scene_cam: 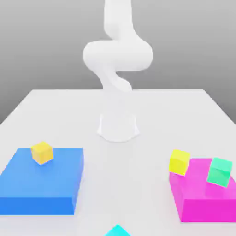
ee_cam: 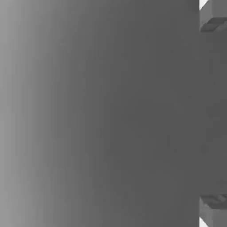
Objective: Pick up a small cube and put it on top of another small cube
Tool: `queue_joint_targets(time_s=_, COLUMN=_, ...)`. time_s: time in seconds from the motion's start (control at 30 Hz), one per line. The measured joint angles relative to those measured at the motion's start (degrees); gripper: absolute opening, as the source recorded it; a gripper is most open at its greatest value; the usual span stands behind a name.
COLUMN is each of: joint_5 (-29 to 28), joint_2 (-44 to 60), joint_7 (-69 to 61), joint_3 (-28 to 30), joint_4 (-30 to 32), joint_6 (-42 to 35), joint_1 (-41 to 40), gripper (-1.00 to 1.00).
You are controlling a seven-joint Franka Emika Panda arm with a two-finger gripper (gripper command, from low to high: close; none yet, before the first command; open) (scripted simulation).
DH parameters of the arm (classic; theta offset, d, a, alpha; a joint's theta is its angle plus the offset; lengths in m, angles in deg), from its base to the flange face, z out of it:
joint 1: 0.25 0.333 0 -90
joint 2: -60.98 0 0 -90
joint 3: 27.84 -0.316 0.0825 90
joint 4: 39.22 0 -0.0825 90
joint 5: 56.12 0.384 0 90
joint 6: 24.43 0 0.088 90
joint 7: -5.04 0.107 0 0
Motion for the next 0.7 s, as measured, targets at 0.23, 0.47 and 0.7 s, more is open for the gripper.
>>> queue_joint_targets(time_s=0.23, joint_5=4.78, joint_2=14.9, joint_7=-13.01, joint_3=6.01, joint_4=-0.44, joint_6=3.67, joint_1=6.29, gripper=0.0)
queue_joint_targets(time_s=0.47, joint_5=10.14, joint_2=29.56, joint_7=-26.2, joint_3=9.34, joint_4=-0.9, joint_6=7.18, joint_1=9.83, gripper=0.0)
queue_joint_targets(time_s=0.7, joint_5=13.03, joint_2=43.82, joint_7=-37.66, joint_3=9.73, joint_4=-1.26, joint_6=10.99, joint_1=10.84, gripper=0.0)
